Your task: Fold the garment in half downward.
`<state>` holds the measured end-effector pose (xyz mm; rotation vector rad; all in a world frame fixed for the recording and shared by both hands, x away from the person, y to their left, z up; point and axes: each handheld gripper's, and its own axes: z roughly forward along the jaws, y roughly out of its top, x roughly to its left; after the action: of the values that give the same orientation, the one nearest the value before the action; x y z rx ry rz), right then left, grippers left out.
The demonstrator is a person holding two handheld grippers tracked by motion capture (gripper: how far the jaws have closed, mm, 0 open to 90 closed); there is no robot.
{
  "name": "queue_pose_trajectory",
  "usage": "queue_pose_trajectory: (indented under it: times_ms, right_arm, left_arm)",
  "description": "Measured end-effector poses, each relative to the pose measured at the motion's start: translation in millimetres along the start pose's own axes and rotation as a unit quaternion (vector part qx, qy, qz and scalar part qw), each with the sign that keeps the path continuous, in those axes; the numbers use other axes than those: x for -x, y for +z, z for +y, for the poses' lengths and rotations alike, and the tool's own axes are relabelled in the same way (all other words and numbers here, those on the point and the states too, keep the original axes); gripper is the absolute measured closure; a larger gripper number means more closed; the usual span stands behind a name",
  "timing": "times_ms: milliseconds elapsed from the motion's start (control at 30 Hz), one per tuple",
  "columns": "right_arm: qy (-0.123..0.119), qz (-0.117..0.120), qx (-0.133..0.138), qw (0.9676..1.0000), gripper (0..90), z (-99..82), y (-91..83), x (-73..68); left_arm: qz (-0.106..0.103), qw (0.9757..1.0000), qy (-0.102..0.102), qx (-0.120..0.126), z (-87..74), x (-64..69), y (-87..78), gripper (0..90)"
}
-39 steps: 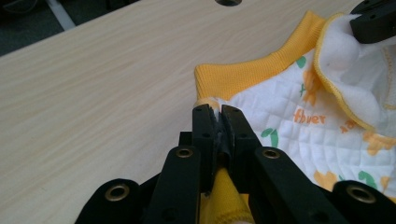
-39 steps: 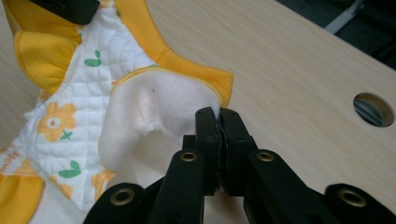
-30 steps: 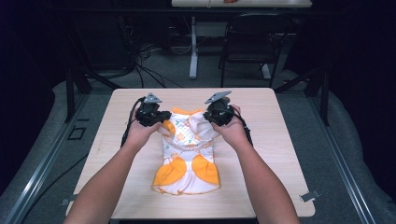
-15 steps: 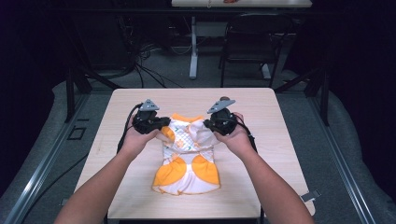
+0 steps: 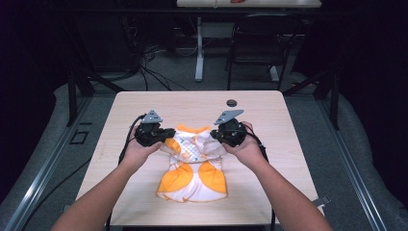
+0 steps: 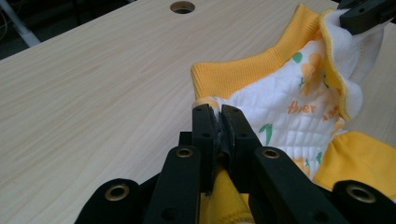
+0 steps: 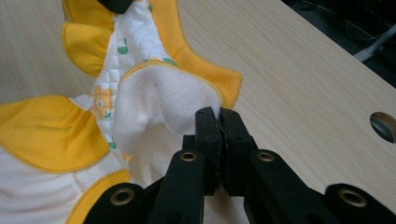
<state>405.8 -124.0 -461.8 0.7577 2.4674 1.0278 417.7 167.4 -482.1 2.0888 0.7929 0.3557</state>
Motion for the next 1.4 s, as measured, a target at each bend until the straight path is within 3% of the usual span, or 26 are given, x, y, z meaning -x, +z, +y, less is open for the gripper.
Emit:
queue_pose_trajectory:
  times_ms: [367, 800, 1400]
  right_arm:
    - [0.004, 0.01, -0.012, 0.9999, 87.1, -14.8, 0.8, -13.1]
    - [0.017, 0.028, -0.021, 0.9992, 87.1, -41.7, 7.5, -28.1]
    - [0.034, 0.056, -0.006, 0.9978, 86.0, -69.8, 4.0, -50.5]
  left_arm:
    - [-0.009, 0.9999, 0.005, -0.006, -11.7, 8.5, -1.4, 84.6]
    - [-0.037, 0.9992, 0.0, -0.015, -35.6, 20.7, -0.3, 84.5]
    - [-0.064, 0.9977, -0.012, -0.019, -71.2, 37.7, -2.8, 84.0]
